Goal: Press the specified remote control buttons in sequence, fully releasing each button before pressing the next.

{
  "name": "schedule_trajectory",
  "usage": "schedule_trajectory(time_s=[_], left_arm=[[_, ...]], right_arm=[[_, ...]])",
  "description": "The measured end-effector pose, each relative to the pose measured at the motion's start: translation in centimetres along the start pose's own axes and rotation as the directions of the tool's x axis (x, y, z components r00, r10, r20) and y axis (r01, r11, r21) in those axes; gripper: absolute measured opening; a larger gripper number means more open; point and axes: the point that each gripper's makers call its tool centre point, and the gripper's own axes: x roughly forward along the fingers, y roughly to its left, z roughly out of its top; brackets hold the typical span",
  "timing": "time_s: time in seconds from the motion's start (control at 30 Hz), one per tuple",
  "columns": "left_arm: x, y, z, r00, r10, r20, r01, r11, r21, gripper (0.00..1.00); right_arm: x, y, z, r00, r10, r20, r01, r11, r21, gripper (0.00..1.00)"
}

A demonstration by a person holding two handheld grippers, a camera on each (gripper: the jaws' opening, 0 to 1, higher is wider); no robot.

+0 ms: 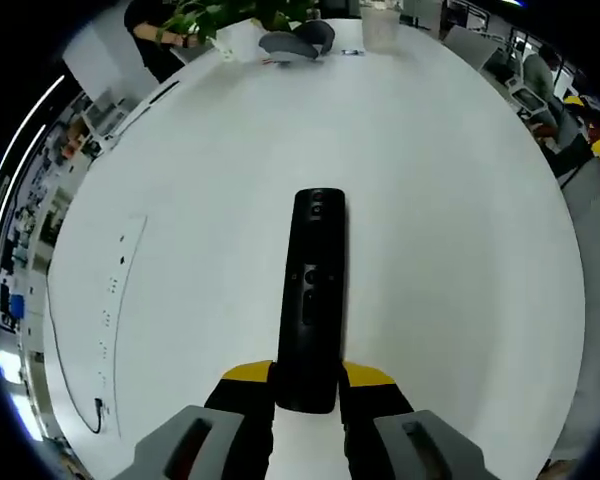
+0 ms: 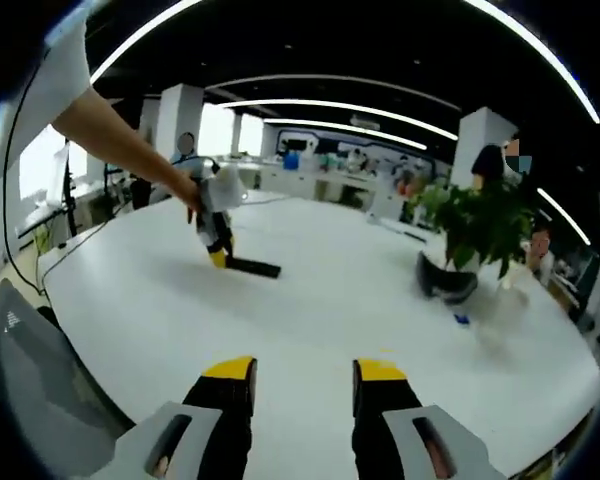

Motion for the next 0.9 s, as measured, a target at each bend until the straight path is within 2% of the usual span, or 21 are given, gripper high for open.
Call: schedule_trajectory(time_s=[0.07, 0.17, 0.23, 0.3, 0.4, 0.5, 0.57, 0.6, 0.63, 0.67, 0.73, 0.77, 0.8, 0.83, 0.87, 0.9], left_arm=[[0.0, 0.0, 0.0, 1.000, 0.003, 0.001, -0.003, 1.000, -0.006, 0.24], [0.0, 0.0, -0.1, 1.000, 0.012, 0.003, -0.012, 0.999, -0.033, 0.24], [0.0, 0.1, -0.3, 1.000, 0.020, 0.003, -0.020, 0.997, -0.078, 0.25], [0.2, 0.5, -0.5, 1.000, 0.028, 0.008, -0.027, 0.993, -0.115, 0.25], [0.3, 0.8, -0.8, 0.999, 0.049, 0.004, -0.048, 0.977, -0.210, 0.26], [0.0, 0.7, -0.9, 0.998, 0.069, 0.015, -0.062, 0.958, -0.281, 0.28], [-0.1, 1.2, -1.3, 0.994, 0.104, 0.034, -0.083, 0.923, -0.376, 0.32], [-0.2, 1.2, -1.4, 0.993, 0.109, 0.049, -0.080, 0.911, -0.405, 0.33], [-0.6, 0.8, -1.4, 0.989, 0.128, 0.071, -0.083, 0.890, -0.449, 0.34], [-0.7, 0.8, -1.5, 0.988, 0.134, 0.080, -0.082, 0.882, -0.464, 0.35], [-0.6, 0.9, -2.0, 0.979, 0.162, 0.121, -0.069, 0.830, -0.554, 0.37], [-0.7, 0.8, -2.0, 0.976, 0.174, 0.130, -0.067, 0.811, -0.581, 0.39], [-0.9, 0.9, -1.2, 0.957, 0.198, 0.211, -0.034, 0.802, -0.597, 0.41], [-1.1, 0.2, -1.3, 0.958, 0.191, 0.216, -0.009, 0.771, -0.637, 0.45], [-1.3, 0.0, -0.9, 0.947, 0.203, 0.247, 0.012, 0.749, -0.662, 0.48], [-1.3, 0.0, -0.8, 0.940, 0.216, 0.264, 0.019, 0.740, -0.672, 0.51]], right_arm=[[-0.2, -0.3, 0.8, 0.999, -0.019, 0.049, 0.018, 1.000, 0.006, 0.53], [0.1, -0.6, 0.5, 0.999, -0.040, 0.032, 0.040, 0.999, 0.007, 0.66], [0.0, -0.6, 0.6, 0.998, -0.039, 0.042, 0.039, 0.999, 0.022, 0.66], [0.1, -0.8, 0.7, 0.997, -0.050, 0.050, 0.049, 0.999, 0.023, 0.71], [0.3, -0.7, 0.5, 0.998, -0.049, 0.038, 0.048, 0.999, 0.024, 0.79], [0.1, -1.2, 1.0, 0.994, -0.081, 0.072, 0.080, 0.997, 0.010, 0.87], [0.3, -1.3, 0.9, 0.994, -0.081, 0.066, 0.080, 0.996, 0.024, 0.92], [0.4, -1.3, 0.7, 0.995, -0.080, 0.055, 0.078, 0.997, 0.029, 0.92], [0.4, -1.3, 0.6, 0.996, -0.077, 0.052, 0.076, 0.997, 0.033, 0.92], [0.4, -1.3, 0.6, 0.996, -0.077, 0.052, 0.076, 0.996, 0.037, 0.95], [0.4, -1.4, 0.7, 0.995, -0.084, 0.063, 0.081, 0.996, 0.043, 0.98], [0.4, -1.4, 0.7, 0.994, -0.086, 0.064, 0.083, 0.996, 0.044, 0.99], [0.5, -1.5, 0.6, 0.994, -0.089, 0.057, 0.086, 0.995, 0.044, 0.99], [0.6, -1.4, 0.4, 0.995, -0.088, 0.045, 0.086, 0.995, 0.043, 0.99], [0.7, -1.3, 0.3, 0.996, -0.080, 0.037, 0.079, 0.996, 0.045, 0.99], [0.7, -1.2, 0.2, 0.997, -0.074, 0.034, 0.072, 0.996, 0.046, 0.99]])
